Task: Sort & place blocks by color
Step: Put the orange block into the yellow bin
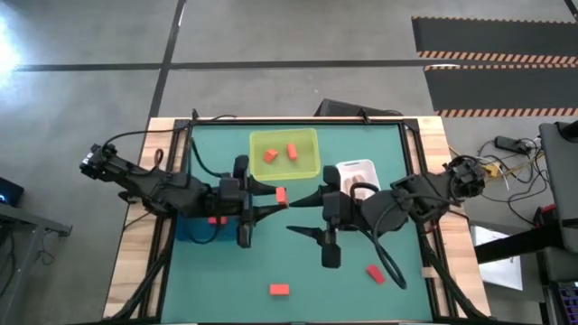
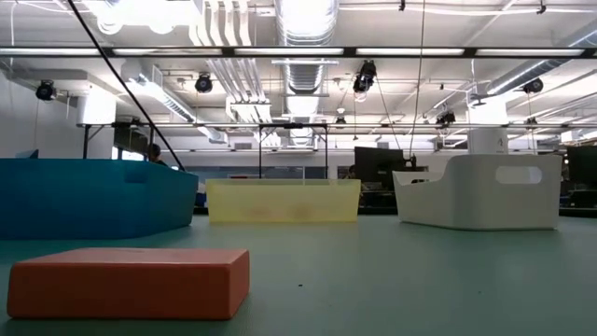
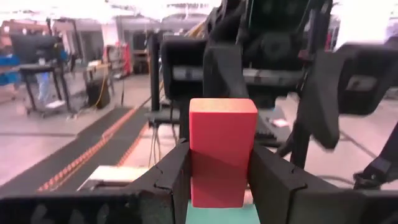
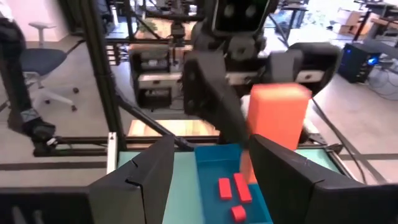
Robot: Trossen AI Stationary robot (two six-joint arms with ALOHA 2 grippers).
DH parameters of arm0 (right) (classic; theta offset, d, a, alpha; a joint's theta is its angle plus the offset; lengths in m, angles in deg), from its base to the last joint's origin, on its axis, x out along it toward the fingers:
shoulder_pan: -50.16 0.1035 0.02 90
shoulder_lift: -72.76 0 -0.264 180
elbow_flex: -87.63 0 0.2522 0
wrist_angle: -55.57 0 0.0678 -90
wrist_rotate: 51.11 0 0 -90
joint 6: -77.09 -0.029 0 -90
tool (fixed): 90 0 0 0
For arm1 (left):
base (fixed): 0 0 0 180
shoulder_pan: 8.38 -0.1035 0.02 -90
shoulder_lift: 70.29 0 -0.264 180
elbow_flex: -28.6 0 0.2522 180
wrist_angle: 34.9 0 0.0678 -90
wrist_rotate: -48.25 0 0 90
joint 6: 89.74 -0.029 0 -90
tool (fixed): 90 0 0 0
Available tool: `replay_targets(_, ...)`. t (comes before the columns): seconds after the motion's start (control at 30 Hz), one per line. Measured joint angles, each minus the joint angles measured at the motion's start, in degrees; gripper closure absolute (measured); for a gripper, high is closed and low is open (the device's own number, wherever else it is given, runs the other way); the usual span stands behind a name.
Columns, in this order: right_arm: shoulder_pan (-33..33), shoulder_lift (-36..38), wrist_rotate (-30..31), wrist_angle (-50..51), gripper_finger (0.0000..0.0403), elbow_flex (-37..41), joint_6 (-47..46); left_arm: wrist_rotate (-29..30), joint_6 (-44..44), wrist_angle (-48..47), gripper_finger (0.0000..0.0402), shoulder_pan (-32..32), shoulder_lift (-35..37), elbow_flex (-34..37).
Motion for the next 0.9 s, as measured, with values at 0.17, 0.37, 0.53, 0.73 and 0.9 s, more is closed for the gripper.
replay_targets(0.17, -0.06, 0.00, -0.52, 0.23, 0.0202, 0.00, -0.04, -1.00, -0.58, 1.29, 0.0289, 0.01, 0.00, 0.00)
replay_targets(0.37, -0.27, 0.00, -0.53, 0.35, 0.0202, 0.00, -0.15, -2.04, 0.06, 1.98, 0.0289, 0.02, 0.00, 0.02)
replay_targets(0.53, -1.03, 0.00, -0.46, 0.54, 0.0202, 0.00, -0.35, -3.57, 0.08, 2.34, 0.0289, 0.02, 0.00, 0.04)
replay_targets(0.73, -1.40, 0.02, 1.68, 0.58, 0.0202, -0.11, 0.06, -3.71, 0.14, 2.38, 0.0289, 0.02, 0.00, 0.04)
replay_targets(0.9, -1.87, 0.11, 2.68, 2.74, 0.0202, -0.13, -0.46, -3.75, 0.21, 2.87, 0.0289, 0.02, 0.00, 0.06)
